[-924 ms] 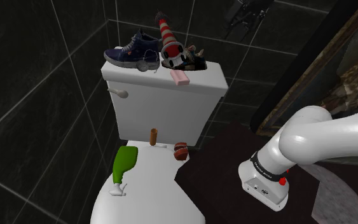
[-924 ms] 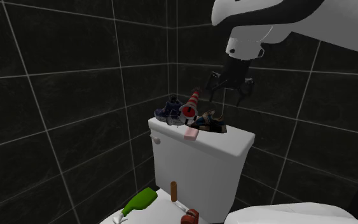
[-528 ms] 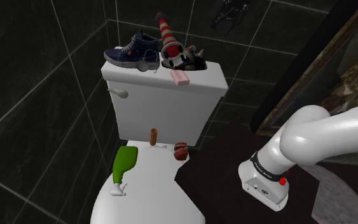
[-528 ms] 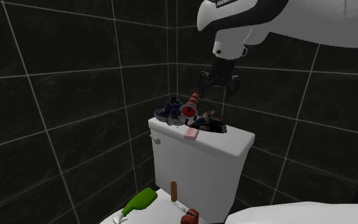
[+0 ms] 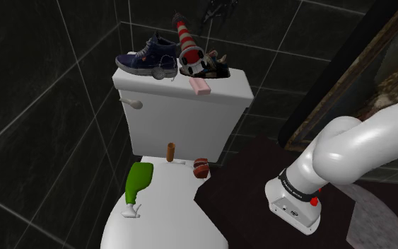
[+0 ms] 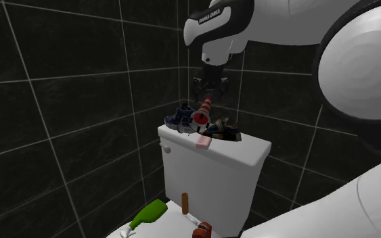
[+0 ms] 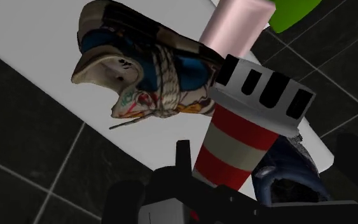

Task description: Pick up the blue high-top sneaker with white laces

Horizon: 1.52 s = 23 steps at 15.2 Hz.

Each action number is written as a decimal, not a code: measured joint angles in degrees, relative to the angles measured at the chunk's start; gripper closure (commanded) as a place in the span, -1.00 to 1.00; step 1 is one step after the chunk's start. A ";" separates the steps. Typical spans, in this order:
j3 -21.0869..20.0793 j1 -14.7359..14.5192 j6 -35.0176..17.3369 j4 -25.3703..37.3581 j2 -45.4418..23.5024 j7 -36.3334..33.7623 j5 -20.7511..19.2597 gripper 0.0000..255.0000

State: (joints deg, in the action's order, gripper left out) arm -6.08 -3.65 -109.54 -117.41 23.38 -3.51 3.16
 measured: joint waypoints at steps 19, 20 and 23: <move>-7.37 -3.69 -10.02 12.85 -20.82 1.02 -9.81 -1.00; -7.37 -3.69 -10.21 12.56 -20.71 0.99 -9.80 1.00; -7.38 -3.70 -10.40 12.32 -20.59 0.98 -9.78 1.00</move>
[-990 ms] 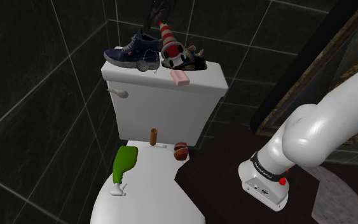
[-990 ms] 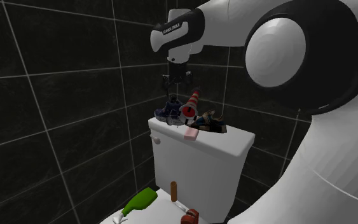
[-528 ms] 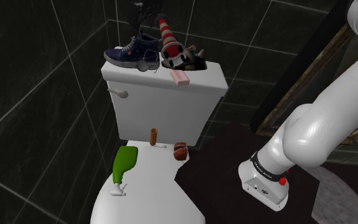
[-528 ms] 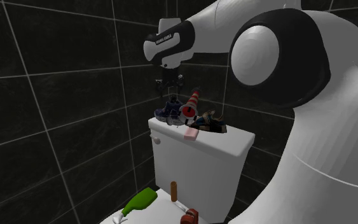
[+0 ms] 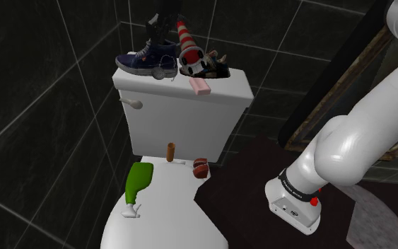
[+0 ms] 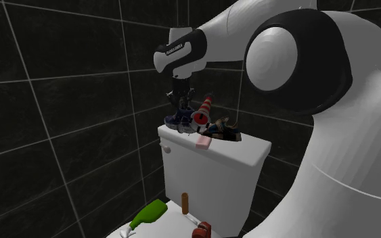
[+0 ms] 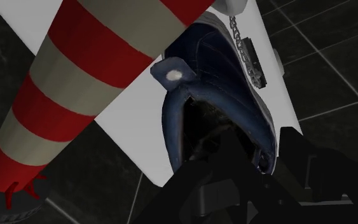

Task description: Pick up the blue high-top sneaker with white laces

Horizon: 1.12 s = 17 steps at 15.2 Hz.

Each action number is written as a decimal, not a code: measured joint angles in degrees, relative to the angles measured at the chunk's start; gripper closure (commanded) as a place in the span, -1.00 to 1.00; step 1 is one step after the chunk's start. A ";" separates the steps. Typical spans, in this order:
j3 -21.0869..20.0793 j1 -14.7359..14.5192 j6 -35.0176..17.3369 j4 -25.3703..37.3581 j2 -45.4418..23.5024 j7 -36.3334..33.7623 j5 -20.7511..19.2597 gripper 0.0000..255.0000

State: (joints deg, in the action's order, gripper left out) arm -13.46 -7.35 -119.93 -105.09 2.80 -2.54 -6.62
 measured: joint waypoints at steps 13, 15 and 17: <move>0.04 0.03 3.78 3.83 -0.17 0.58 0.24 1.00; 0.00 0.00 5.42 5.61 -0.30 0.67 0.26 1.00; -0.11 -0.09 7.11 7.81 -0.84 0.64 0.15 1.00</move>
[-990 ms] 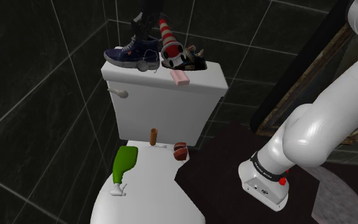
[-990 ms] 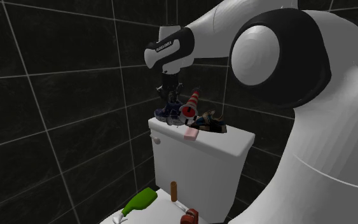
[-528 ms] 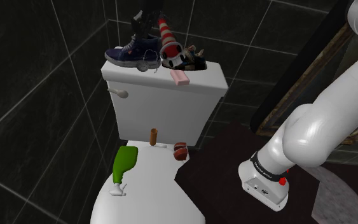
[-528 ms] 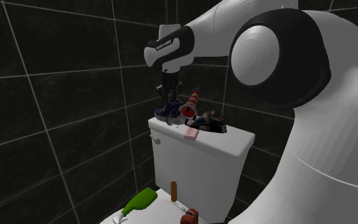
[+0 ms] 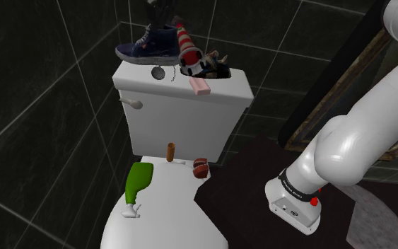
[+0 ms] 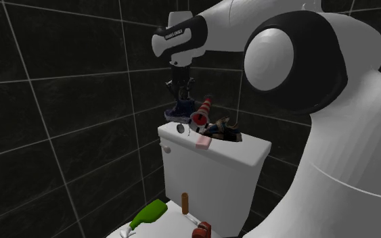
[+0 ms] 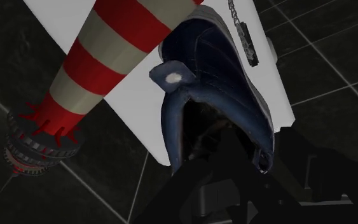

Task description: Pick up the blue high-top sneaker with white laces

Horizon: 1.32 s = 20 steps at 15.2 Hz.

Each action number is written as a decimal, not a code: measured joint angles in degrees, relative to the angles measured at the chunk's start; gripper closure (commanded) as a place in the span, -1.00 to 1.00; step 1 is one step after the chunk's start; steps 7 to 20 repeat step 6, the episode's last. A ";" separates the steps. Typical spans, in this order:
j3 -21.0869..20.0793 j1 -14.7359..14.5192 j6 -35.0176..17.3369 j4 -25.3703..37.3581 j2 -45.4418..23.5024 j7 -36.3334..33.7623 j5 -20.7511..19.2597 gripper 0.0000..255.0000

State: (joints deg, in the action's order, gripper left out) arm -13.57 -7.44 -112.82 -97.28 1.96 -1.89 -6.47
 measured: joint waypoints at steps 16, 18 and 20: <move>-0.12 -0.10 4.34 4.91 -0.56 0.29 -0.01 1.00; -0.12 -0.10 4.34 4.91 -0.56 0.29 -0.01 1.00; -0.12 -0.10 4.34 4.91 -0.56 0.29 -0.01 1.00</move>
